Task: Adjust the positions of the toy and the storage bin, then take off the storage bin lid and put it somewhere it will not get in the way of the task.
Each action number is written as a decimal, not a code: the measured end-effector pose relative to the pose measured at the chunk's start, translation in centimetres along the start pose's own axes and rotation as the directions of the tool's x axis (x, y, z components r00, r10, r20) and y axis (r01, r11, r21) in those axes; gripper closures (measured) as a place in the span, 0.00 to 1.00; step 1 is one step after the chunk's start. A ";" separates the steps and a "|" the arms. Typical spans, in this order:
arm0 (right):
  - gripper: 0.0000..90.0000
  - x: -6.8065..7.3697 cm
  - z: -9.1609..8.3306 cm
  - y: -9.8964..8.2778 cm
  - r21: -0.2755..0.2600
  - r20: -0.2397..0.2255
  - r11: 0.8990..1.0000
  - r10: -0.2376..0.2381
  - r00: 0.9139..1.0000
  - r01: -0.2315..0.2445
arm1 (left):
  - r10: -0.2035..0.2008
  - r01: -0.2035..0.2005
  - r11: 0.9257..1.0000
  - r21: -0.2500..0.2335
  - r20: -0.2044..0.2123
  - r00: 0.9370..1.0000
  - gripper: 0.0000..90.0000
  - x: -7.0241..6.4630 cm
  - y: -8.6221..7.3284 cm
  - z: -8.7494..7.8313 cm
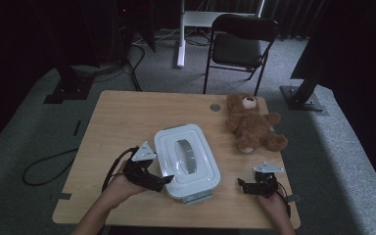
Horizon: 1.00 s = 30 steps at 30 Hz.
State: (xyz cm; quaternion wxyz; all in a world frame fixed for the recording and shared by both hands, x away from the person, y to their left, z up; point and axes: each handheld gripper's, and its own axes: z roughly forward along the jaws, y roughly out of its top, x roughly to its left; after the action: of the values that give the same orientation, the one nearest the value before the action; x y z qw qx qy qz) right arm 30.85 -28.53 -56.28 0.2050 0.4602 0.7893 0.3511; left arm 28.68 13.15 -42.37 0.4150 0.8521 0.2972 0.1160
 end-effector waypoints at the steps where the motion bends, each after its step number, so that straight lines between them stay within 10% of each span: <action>1: 0.14 0.0 0.0 0.0 0.000 0.000 1.000 0.000 1.000 0.000 | 0.004 -0.004 1.000 0.006 -0.003 1.000 0.00 -0.1 0.2 0.2; 30: 0.14 0.0 0.0 0.0 0.000 0.000 1.000 0.002 1.000 -0.002 | 0.011 -0.011 0.999 0.053 0.001 1.000 0.00 -1.7 3.7 5.0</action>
State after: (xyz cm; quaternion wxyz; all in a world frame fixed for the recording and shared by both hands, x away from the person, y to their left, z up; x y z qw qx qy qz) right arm 30.86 -28.54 -56.29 0.2049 0.4610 0.7887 0.3514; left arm 31.12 7.19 -42.51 0.3917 0.8644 0.2954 0.1100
